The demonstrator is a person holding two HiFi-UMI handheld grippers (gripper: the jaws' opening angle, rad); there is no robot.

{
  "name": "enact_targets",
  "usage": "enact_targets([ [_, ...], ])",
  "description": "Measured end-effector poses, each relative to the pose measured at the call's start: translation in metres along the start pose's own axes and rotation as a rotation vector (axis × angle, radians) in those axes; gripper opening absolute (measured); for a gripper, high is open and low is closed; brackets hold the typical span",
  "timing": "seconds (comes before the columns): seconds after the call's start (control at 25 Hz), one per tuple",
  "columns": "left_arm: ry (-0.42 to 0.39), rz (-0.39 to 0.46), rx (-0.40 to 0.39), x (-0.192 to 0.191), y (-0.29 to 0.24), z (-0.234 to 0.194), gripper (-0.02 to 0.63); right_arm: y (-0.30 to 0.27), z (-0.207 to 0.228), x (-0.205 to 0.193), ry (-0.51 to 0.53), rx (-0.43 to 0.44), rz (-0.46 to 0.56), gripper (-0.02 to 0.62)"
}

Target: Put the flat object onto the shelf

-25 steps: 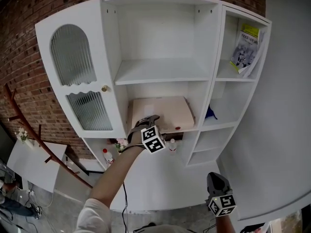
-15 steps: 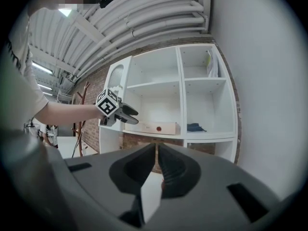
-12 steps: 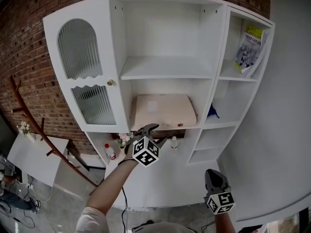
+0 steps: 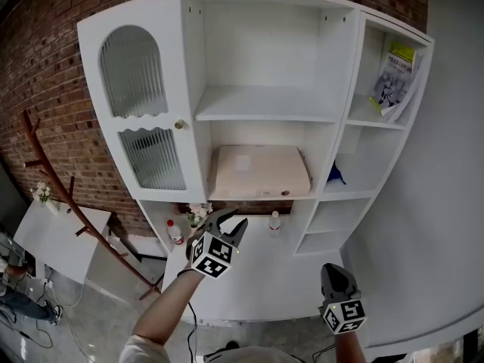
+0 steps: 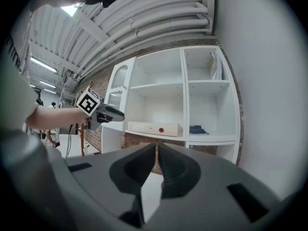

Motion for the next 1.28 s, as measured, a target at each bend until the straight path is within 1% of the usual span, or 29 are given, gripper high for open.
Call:
enact_targets([
  [0.32, 0.135, 0.050, 0.037, -0.028, 0.038, 0.015, 0.072, 0.003, -0.002, -0.001, -0.002, 0.007, 0.018, 0.035],
  [0.6, 0.211, 0.089, 0.074, -0.045, 0.073, 0.028, 0.044, 0.006, -0.004, -0.001, -0.001, -0.001, 0.033, 0.035],
  [0.92, 0.341, 0.096, 0.090, -0.074, 0.103, 0.038, 0.035, 0.009, -0.004, -0.002, 0.007, -0.020, 0.042, 0.035],
  [1.04, 0.399, 0.123, 0.101, -0.082, 0.114, 0.041, 0.034, 0.012, -0.002, -0.002, 0.005, -0.025, 0.046, 0.035],
  [1.28, 0.459, 0.147, 0.132, -0.097, 0.128, 0.049, 0.032, 0.018, -0.002, -0.003, 0.006, -0.032, 0.059, 0.034],
])
Point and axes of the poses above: the fingertips, and each gripper's own axes: y backward along the fingers, z to its right, x out of its top, the point moved 9 cm from there along y, backward along the fingers, and after that the axes turned 8 degrees about -z, right-handed, at the moved point
